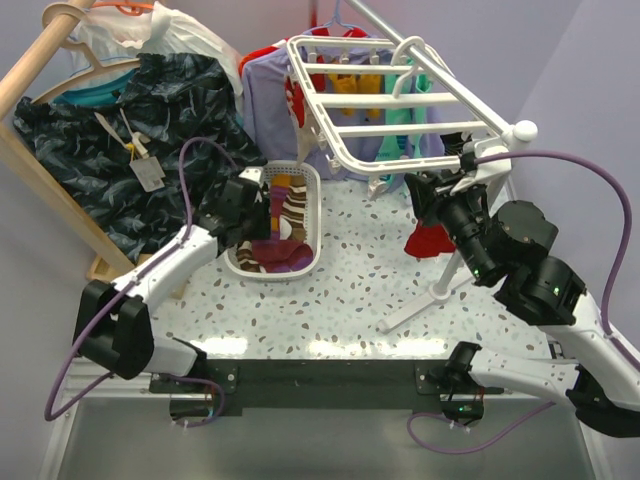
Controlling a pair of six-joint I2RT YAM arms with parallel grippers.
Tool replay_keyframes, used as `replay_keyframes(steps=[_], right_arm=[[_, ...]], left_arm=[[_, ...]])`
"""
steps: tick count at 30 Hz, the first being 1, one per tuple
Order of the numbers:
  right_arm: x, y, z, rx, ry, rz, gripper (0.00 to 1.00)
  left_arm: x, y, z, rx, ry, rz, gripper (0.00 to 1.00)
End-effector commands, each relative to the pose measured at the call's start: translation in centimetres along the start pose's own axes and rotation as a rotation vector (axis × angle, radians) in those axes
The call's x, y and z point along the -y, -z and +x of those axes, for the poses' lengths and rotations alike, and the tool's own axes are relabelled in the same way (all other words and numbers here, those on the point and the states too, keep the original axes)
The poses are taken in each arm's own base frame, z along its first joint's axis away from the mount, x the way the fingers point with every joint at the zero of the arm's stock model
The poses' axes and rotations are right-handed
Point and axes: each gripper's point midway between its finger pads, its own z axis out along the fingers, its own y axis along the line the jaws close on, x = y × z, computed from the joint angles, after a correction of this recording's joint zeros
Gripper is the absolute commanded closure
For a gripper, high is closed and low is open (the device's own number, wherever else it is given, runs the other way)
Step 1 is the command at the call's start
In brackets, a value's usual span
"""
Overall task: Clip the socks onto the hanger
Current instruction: Pick up the sock from the bin.
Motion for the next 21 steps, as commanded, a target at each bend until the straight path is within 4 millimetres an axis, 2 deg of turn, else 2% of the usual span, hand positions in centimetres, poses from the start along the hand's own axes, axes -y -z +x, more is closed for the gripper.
replay_keyframes(steps=[1, 7, 9, 12, 13, 15, 16, 18, 21], right_arm=[[-0.2, 0.1, -0.4, 0.014, -0.012, -0.012, 0.92], [-0.3, 0.0, -0.3, 0.01, -0.009, -0.014, 0.92], [-0.4, -0.1, 0.0, 0.004, -0.005, -0.014, 0.92], [-0.3, -0.1, 0.1, 0.001, -0.003, -0.012, 0.92], [-0.3, -0.1, 0.0, 0.004, -0.003, -0.011, 0.92], [-0.3, -0.1, 0.1, 0.001, -0.003, -0.011, 0.92], [-0.3, -0.1, 0.3, -0.002, -0.004, -0.011, 0.92], [-0.4, -0.2, 0.6, -0.01, 0.0, -0.012, 0.92], [-0.5, -0.3, 0.9, -0.017, 0.002, -0.013, 0.92]], left_arm=[[0.7, -0.1, -3.3, 0.044, -0.021, 0.004, 0.45], [0.2, -3.7, -2.8, 0.009, -0.002, -0.048, 0.51], [0.2, -4.3, -2.7, -0.001, 0.003, -0.053, 0.53], [-0.2, -5.4, -2.3, -0.016, 0.005, -0.071, 0.6], [-0.2, -5.8, -1.9, -0.026, 0.005, -0.074, 0.65], [-0.1, -5.9, -1.8, -0.031, 0.006, -0.066, 0.72], [-0.1, -5.7, -1.8, -0.025, 0.008, -0.064, 0.8], [-0.2, -5.2, -2.2, -0.003, 0.008, -0.069, 0.87], [-0.7, -3.5, -3.5, 0.055, 0.011, -0.082, 0.98]])
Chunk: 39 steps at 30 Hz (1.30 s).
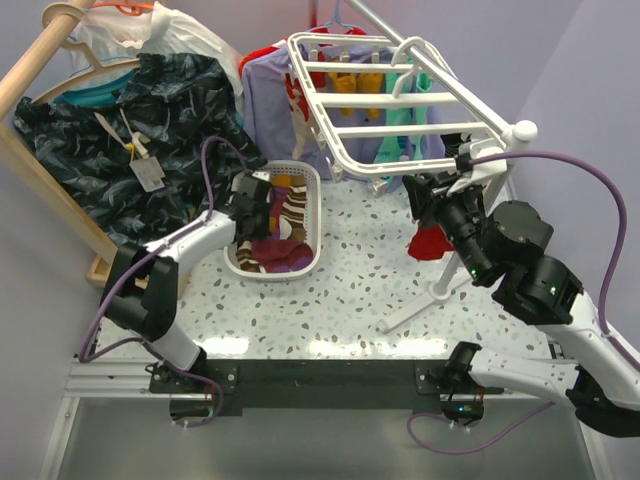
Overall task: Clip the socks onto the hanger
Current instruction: Pick up the sock from the bin, then clamp the sock onto the hanger.
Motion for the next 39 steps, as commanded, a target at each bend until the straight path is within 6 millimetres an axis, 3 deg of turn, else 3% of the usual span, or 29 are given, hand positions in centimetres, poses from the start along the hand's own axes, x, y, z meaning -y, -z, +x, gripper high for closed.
replay_keyframes(steps=[1, 9, 12, 15, 16, 18, 20, 22, 26, 33, 39], right_arm=[[-0.4, -0.3, 0.5, -0.006, -0.006, -0.008, 0.92], [-0.6, -0.3, 0.2, -0.003, -0.013, -0.017, 0.92], [-0.7, -0.3, 0.0, 0.002, -0.022, -0.022, 0.92], [-1.1, -0.4, -0.3, 0.01, -0.034, -0.035, 0.92], [-1.2, -0.4, -0.6, 0.014, -0.039, -0.04, 0.92], [-1.6, -0.6, -0.6, 0.012, -0.046, -0.056, 0.92], [-1.9, -0.7, -0.8, 0.016, -0.058, -0.064, 0.92], [-2.1, -0.7, -1.1, 0.023, -0.068, -0.074, 0.92], [-2.6, -0.7, -1.3, 0.027, -0.085, -0.099, 0.92], [-3.2, -0.3, -1.8, 0.041, -0.113, -0.139, 0.92], [-3.6, -0.1, -1.9, 0.04, -0.116, -0.165, 0.92]], left_arm=[[-0.5, 3.7, -4.6, 0.189, 0.032, 0.002, 1.0], [-0.7, 8.9, -7.4, 0.336, 0.059, 0.056, 1.0], [0.3, 11.2, -8.7, 0.396, 0.032, 0.132, 1.0], [3.0, 14.5, -10.4, 0.524, -0.026, 0.278, 1.0], [4.8, 16.9, -11.5, 0.602, -0.051, 0.379, 1.0], [6.5, 18.8, -11.9, 0.668, -0.079, 0.465, 1.0], [9.4, 22.3, -12.4, 0.767, -0.119, 0.575, 1.0], [12.4, 25.4, -11.9, 0.831, -0.164, 0.683, 1.0], [15.7, 29.0, -11.1, 0.884, -0.181, 0.846, 1.0], [19.5, 32.6, -9.7, 0.921, -0.138, 1.034, 1.0], [22.2, 33.3, -8.9, 0.884, -0.07, 1.17, 1.0]])
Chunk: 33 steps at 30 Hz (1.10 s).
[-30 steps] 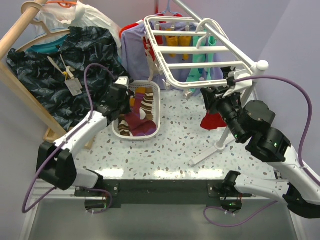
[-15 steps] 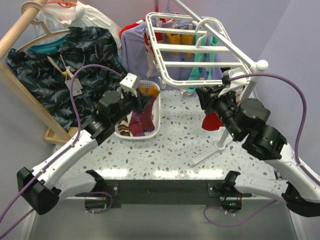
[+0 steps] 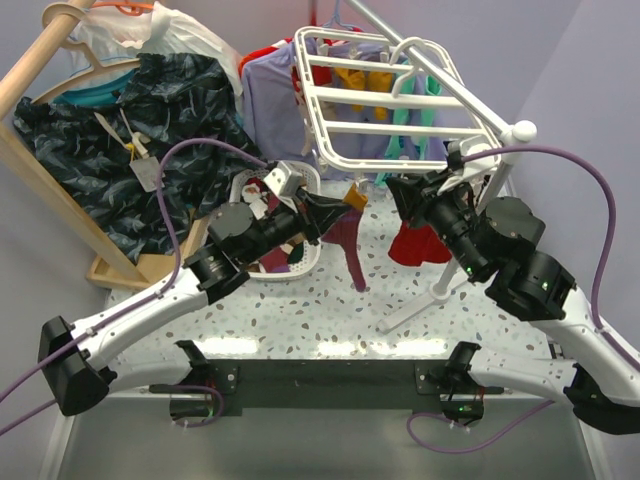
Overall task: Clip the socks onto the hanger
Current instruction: Clamp the sock onto the hanger.
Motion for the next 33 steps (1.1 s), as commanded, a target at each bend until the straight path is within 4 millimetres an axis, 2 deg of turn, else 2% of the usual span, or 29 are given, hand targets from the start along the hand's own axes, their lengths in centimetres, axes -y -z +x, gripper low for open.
replay_keyframes(steps=[1, 15, 22, 33], right_arm=[[-1.1, 0.6, -2.2, 0.055, -0.054, -0.062, 0.92], [-1.7, 0.6, -1.6, 0.041, -0.046, -0.096, 0.92], [-1.9, 0.5, -1.4, 0.04, -0.049, -0.105, 0.92], [-1.5, 0.5, -0.7, 0.024, -0.035, -0.086, 0.92]], left_arm=[[2.7, -1.5, -1.4, 0.092, 0.098, 0.114, 1.0], [4.8, -3.2, -1.5, 0.128, 0.189, 0.192, 1.0], [4.7, -3.8, -1.3, 0.125, 0.187, 0.183, 1.0], [5.2, -4.0, -3.1, 0.165, 0.171, 0.19, 1.0]])
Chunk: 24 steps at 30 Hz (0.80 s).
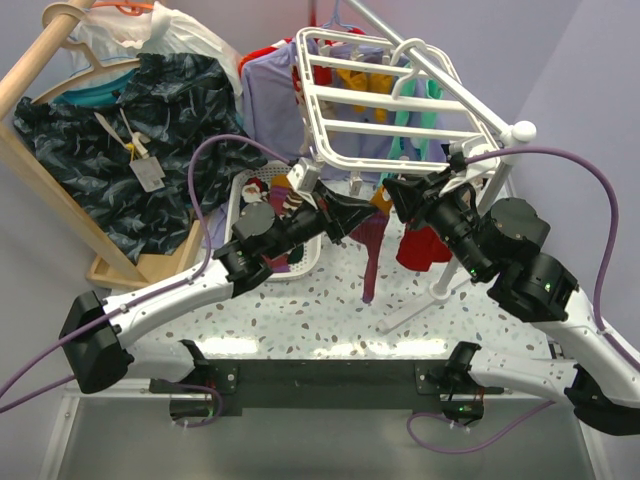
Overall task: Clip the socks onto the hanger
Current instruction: Clamp the sock onto the hanger.
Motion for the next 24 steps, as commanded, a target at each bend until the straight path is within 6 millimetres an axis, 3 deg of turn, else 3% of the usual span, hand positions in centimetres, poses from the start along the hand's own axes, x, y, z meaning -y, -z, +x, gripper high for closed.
replay_keyframes(steps=[1, 24], right_arm=[[-0.4, 0.1, -0.2, 0.011, -0.013, -0.023, 0.92], [-1.2, -0.4, 0.3, 0.002, -0.031, -0.047, 0.92]], left_arm=[[2.2, -0.5, -4.3, 0.121, -0.018, 0.054, 1.0], [3.5, -1.6, -5.4, 0.149, -0.024, 0.098, 1.0]])
